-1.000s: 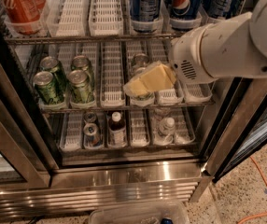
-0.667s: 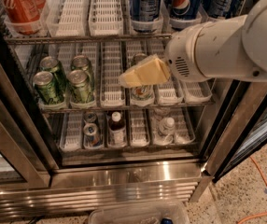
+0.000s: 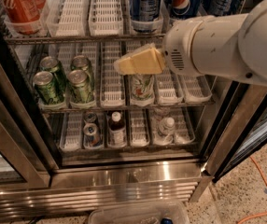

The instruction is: Pick pepsi can from top shelf of fridge

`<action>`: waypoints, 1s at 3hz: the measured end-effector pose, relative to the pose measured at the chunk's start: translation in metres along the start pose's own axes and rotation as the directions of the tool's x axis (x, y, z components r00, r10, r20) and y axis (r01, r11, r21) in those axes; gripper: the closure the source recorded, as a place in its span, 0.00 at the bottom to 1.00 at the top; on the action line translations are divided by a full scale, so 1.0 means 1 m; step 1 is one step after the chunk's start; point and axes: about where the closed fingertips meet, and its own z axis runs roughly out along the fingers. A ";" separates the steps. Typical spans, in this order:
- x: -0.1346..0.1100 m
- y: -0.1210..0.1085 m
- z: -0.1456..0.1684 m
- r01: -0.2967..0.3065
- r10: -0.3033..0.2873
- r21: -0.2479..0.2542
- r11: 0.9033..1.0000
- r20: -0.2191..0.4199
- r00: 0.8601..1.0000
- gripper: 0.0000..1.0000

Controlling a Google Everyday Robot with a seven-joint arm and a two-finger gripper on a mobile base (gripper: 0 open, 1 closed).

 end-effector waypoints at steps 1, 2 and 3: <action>-0.007 -0.001 0.008 -0.022 0.022 -0.007 1.000 0.037 0.999 0.00; -0.014 0.004 0.024 -0.035 0.038 -0.036 0.999 0.077 0.996 0.00; -0.022 0.003 0.026 -0.035 0.038 -0.032 0.999 0.110 0.993 0.00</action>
Offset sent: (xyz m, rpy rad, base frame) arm 0.0313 0.0315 -0.0062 0.1372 -0.0346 0.0669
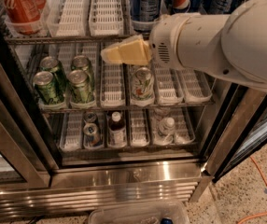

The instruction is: Pick pepsi can from top shelf of fridge

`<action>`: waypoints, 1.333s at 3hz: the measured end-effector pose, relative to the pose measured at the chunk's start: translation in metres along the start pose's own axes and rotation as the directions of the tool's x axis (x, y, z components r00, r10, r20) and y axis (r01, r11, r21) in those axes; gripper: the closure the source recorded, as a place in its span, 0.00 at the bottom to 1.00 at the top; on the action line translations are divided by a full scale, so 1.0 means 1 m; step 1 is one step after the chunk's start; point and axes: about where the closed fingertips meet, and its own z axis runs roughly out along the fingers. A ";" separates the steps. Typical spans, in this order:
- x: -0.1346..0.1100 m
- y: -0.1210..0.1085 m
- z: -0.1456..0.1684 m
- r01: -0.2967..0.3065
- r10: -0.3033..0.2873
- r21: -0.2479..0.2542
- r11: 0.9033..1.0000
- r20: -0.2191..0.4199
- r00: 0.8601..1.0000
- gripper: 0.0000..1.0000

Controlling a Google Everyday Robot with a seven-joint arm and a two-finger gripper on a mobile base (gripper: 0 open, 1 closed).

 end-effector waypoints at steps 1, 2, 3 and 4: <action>-0.007 -0.003 -0.006 0.011 -0.011 0.022 1.000 0.017 1.000 0.00; -0.009 -0.006 -0.012 0.017 -0.018 0.045 0.999 0.020 1.000 0.00; -0.009 -0.006 -0.012 0.017 -0.018 0.045 0.999 0.020 1.000 0.00; -0.012 -0.005 -0.009 -0.014 0.012 0.057 0.998 0.044 0.999 0.00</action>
Offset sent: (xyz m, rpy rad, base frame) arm -0.0052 -0.0210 0.0117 -0.0085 -0.0465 -0.0653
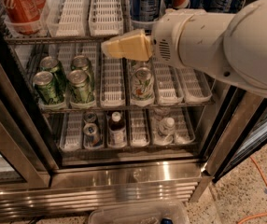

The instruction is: Pick pepsi can from top shelf of fridge

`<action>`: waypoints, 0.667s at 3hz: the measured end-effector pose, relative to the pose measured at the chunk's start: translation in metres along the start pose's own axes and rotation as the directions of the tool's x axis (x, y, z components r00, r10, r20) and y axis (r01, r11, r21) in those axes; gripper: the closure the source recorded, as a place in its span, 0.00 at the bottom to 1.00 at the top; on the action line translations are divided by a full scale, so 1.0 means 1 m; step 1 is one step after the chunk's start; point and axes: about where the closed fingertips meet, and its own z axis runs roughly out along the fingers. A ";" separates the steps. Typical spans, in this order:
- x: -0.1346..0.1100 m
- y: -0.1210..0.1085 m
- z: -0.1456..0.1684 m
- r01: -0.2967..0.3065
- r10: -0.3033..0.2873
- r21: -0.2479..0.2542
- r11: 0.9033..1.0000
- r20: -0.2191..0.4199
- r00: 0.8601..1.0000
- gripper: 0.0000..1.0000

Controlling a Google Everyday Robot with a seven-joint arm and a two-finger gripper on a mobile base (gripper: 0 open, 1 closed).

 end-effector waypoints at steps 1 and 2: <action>-0.006 0.002 0.006 -0.035 0.033 0.032 0.999 0.046 0.998 0.00; -0.010 0.002 0.011 -0.066 0.060 0.065 0.996 0.084 0.995 0.00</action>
Offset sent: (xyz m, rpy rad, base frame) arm 0.0104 0.0084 -0.0040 0.1519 -0.0695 -0.1125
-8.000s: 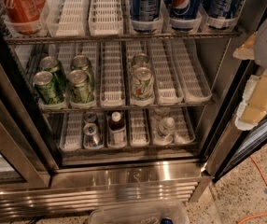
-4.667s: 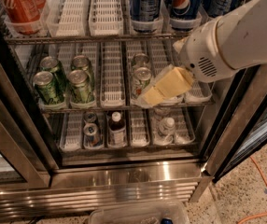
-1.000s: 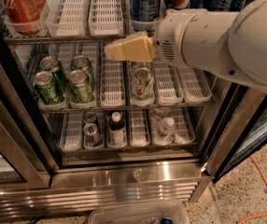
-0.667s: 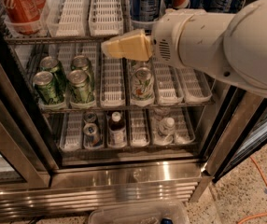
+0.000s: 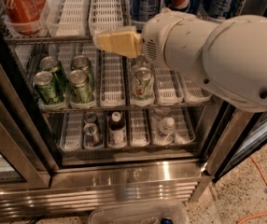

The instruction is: Pick pepsi can from top shelf of fridge

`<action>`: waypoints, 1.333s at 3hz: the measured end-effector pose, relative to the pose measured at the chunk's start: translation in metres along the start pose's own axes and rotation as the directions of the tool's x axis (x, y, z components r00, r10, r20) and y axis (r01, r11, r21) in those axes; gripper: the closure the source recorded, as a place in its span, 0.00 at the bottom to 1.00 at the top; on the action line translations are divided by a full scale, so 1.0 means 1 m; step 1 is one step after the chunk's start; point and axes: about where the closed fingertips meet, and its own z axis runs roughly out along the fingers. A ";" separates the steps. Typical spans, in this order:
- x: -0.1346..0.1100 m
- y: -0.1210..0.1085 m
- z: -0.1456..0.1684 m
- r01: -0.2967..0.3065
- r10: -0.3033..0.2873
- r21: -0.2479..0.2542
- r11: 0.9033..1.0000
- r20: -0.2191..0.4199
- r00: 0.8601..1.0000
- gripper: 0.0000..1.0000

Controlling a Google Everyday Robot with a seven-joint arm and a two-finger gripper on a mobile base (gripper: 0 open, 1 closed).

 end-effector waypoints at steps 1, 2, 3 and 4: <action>-0.002 -0.002 0.002 -0.011 0.011 0.031 0.999 0.024 1.000 0.19; 0.002 -0.007 -0.001 -0.015 0.013 0.062 0.998 0.029 0.999 0.14; 0.005 -0.015 -0.004 -0.014 0.011 0.091 0.996 0.033 0.999 0.10; 0.009 -0.024 -0.007 -0.014 0.010 0.123 0.992 0.036 0.999 0.11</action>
Offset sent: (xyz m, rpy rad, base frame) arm 0.0060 -0.0202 -0.0120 0.0323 -0.0259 -0.1043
